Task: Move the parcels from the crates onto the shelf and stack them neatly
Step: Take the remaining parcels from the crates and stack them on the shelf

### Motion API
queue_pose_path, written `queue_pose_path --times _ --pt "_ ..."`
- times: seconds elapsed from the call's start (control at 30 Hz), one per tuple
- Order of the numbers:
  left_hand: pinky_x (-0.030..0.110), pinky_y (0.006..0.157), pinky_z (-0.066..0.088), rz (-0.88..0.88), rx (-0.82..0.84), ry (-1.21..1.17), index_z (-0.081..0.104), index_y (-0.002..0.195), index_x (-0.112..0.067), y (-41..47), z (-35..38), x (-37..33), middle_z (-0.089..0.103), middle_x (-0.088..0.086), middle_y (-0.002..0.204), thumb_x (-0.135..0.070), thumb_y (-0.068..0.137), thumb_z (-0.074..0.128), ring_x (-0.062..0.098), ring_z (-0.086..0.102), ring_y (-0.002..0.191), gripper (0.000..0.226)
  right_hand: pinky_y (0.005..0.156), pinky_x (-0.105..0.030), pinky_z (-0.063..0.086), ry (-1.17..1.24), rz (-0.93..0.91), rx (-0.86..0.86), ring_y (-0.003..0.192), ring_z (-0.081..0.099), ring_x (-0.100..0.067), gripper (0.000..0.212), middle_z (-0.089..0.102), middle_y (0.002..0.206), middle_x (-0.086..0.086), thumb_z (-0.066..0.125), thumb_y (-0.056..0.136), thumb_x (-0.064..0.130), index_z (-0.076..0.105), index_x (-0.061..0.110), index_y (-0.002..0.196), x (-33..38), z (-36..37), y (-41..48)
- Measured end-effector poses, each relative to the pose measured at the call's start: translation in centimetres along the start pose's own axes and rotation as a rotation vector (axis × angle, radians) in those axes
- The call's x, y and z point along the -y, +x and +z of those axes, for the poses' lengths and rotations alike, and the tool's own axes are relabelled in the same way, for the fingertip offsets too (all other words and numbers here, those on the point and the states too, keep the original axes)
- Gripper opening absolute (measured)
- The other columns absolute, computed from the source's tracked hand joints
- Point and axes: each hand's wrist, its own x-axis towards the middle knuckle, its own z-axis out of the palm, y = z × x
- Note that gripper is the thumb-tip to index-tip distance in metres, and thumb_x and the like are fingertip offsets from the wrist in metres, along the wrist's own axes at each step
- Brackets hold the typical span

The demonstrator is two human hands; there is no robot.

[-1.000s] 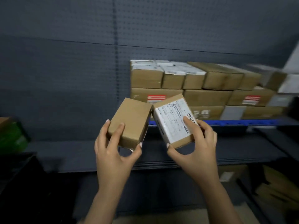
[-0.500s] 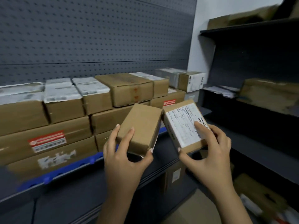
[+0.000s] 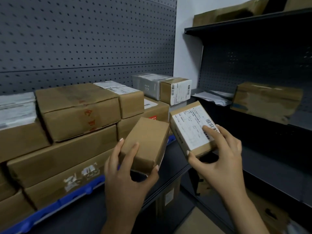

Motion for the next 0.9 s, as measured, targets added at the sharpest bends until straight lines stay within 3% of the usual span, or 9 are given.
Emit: queue_pose_path --times 0.13,0.3,0.47,0.6,0.77,0.9 --pt "0.038 0.091 0.033 -0.030 -0.049 0.074 0.055 0.130 -0.039 0.5 2.8 -0.5 0.034 -0.010 0.150 -0.035 0.056 0.086 0.020 0.032 0.130 0.080 0.093 -0.013 0.025 0.077 -0.063 0.026 0.123 0.026 -0.006 0.073 0.039 0.133 0.013 0.079 0.062 0.039 0.054 0.026 0.129 -2.7 2.0 4.2" --pt "0.035 0.091 0.036 -0.107 -0.158 0.210 0.061 0.127 -0.031 1.0 6.7 -2.7 0.040 -0.003 0.147 -0.031 0.057 0.089 0.026 0.040 0.127 0.076 0.091 -0.026 0.033 0.207 -0.149 0.126 0.123 0.031 -0.015 0.072 0.046 0.135 0.002 0.082 0.065 0.039 0.055 0.023 0.129 -5.6 4.4 9.6" --pt "0.035 0.091 0.038 -0.166 -0.231 0.306 0.063 0.125 -0.028 0.8 9.0 -4.4 0.043 0.000 0.145 -0.027 0.055 0.091 0.028 0.044 0.122 0.075 0.089 0.001 0.021 0.297 -0.196 0.154 0.123 0.033 -0.018 0.070 0.049 0.134 -0.003 0.081 0.065 0.043 0.058 0.019 0.126 -6.6 6.5 12.8" --pt "0.035 0.090 0.038 -0.191 -0.265 0.370 0.063 0.124 -0.029 1.0 9.6 -5.2 0.042 -0.003 0.144 -0.027 0.056 0.091 0.026 0.043 0.122 0.074 0.092 -0.022 0.029 0.337 -0.201 0.191 0.126 0.031 -0.018 0.070 0.048 0.136 -0.001 0.078 0.066 0.050 0.057 0.022 0.127 -6.4 7.6 14.2" --pt "0.038 0.090 0.042 -0.189 -0.282 0.393 0.062 0.125 -0.029 1.6 9.4 -5.2 0.041 -0.003 0.146 -0.032 0.059 0.087 0.025 0.040 0.126 0.071 0.087 -0.012 0.025 0.366 -0.218 0.185 0.126 0.033 -0.019 0.071 0.050 0.134 -0.002 0.077 0.066 0.053 0.058 0.021 0.126 -6.3 8.3 15.0" --pt "0.036 0.091 0.039 -0.199 -0.289 0.373 0.061 0.126 -0.029 2.0 9.2 -4.9 0.040 -0.003 0.146 -0.034 0.061 0.086 0.023 0.040 0.126 0.070 0.089 0.006 0.015 0.366 -0.233 0.187 0.128 0.032 -0.020 0.072 0.050 0.134 -0.003 0.077 0.066 0.052 0.057 0.020 0.127 -6.1 8.5 15.0"
